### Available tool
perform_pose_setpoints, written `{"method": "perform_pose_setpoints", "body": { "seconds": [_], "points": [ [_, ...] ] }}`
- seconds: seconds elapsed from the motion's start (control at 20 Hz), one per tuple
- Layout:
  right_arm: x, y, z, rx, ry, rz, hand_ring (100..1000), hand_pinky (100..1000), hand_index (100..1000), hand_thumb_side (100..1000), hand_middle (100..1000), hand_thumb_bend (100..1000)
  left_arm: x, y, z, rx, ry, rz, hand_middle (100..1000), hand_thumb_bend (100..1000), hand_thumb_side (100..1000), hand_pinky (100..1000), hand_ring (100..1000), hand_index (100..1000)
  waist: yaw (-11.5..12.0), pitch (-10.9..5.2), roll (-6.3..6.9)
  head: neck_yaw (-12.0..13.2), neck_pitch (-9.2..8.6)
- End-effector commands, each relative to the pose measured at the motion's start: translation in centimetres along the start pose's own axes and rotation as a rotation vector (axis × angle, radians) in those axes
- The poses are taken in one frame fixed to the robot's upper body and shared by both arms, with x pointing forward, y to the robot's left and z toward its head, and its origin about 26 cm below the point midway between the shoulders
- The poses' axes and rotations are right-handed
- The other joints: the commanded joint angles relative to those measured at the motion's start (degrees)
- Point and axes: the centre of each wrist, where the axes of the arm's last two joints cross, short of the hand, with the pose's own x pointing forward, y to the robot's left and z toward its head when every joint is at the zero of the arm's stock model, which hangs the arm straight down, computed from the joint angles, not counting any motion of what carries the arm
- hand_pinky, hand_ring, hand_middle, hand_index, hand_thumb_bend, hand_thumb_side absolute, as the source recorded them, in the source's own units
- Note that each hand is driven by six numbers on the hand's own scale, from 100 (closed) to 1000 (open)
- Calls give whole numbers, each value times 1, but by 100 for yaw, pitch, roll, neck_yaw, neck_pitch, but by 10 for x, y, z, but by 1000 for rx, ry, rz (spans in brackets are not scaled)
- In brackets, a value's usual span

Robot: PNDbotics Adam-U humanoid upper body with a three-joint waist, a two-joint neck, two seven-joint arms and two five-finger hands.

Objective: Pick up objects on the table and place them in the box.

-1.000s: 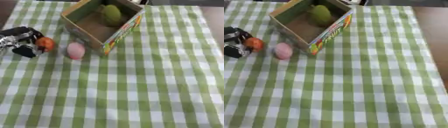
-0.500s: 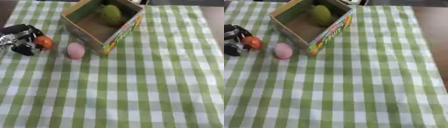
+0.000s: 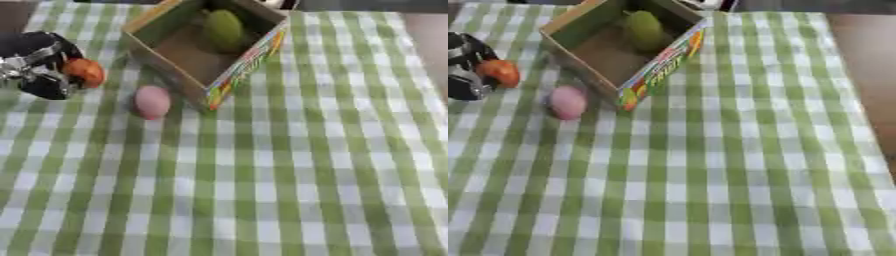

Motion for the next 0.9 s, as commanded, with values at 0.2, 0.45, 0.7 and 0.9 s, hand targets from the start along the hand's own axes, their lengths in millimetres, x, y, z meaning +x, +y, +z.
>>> {"method": "perform_pose_setpoints", "body": {
  "seconds": [0.2,0.45,0.7,0.9],
  "points": [
    [5,-7,-9,13,-41,29,799,766,845,523,551,100,23,51,6,130,-54,-79,528,100,100,613,569,670,16,-178,33,-51,12],
    [6,-6,-10,19,-43,24,800,766,845,523,552,100,62,80,-9,212,-146,-93,527,100,100,603,552,673,-1,-201,67,-54,30],
    [6,-3,-13,21,-50,10,801,766,845,523,552,100,89,90,-37,268,-170,-86,529,100,100,600,546,676,-79,-188,119,33,19],
    [7,-1,-16,18,-59,-4,806,766,845,523,552,100,99,82,-61,273,-165,-90,531,100,100,597,549,680,-168,-149,161,139,-30]
  ]
}}
